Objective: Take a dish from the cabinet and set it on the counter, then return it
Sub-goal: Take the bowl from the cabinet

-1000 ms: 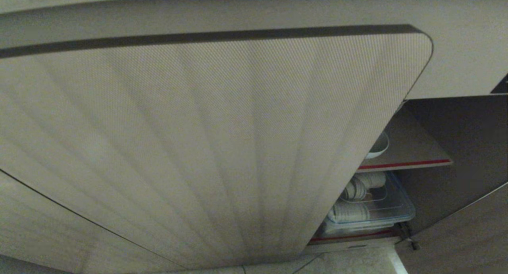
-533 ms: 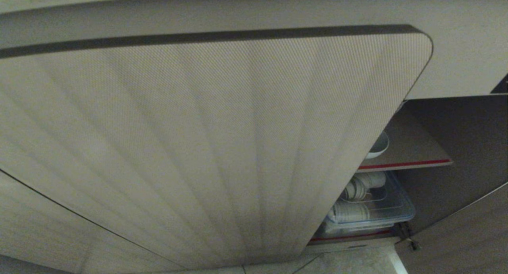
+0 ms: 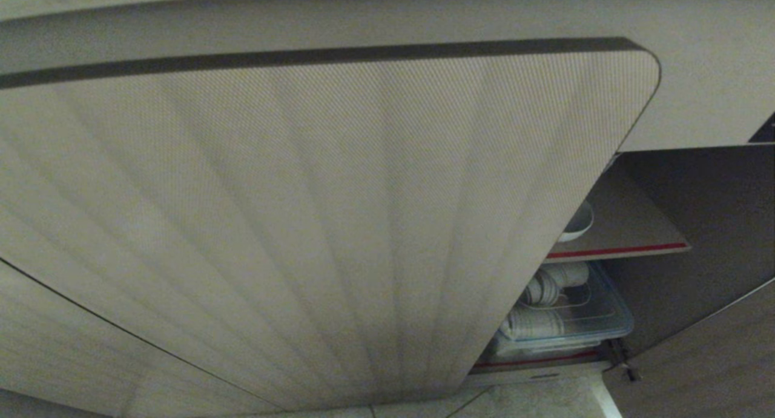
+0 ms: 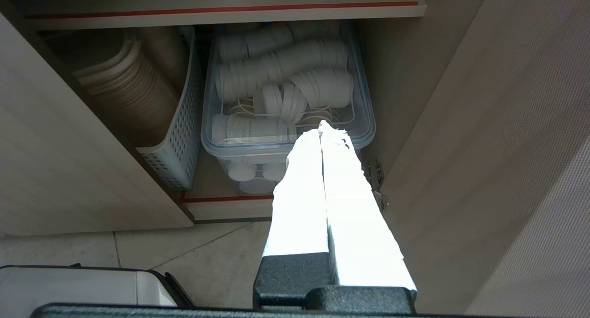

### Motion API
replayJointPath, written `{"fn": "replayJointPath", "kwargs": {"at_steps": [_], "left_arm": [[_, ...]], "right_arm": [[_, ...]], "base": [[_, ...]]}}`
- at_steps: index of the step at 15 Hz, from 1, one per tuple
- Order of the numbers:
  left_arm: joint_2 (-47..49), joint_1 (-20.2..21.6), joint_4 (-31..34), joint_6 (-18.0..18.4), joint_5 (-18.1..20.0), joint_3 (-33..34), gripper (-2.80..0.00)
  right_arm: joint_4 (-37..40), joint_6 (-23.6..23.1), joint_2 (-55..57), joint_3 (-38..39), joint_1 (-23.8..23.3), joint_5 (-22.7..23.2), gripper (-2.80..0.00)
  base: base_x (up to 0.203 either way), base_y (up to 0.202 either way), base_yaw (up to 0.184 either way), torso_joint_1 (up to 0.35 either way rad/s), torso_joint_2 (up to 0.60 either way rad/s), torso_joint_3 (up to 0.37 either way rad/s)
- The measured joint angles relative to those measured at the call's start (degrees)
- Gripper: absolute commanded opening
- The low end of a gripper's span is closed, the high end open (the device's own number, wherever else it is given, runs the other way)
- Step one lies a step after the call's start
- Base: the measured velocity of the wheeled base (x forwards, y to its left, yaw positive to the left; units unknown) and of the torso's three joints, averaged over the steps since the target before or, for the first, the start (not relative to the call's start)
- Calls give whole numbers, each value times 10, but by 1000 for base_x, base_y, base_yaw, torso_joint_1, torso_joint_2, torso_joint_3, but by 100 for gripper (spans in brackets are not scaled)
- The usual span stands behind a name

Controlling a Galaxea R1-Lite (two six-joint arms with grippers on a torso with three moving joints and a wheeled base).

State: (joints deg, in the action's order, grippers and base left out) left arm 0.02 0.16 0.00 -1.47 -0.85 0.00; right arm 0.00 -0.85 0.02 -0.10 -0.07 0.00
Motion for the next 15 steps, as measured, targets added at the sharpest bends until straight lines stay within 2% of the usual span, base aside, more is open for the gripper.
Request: {"fn": "replayJointPath", "kwargs": {"at_steps": [15], "left_arm": [[0, 0, 0, 0, 0, 0, -280]], "right_arm": [[0, -1, 0, 0, 0, -1, -280]], "base": [[0, 0, 0, 0, 0, 0]]}}
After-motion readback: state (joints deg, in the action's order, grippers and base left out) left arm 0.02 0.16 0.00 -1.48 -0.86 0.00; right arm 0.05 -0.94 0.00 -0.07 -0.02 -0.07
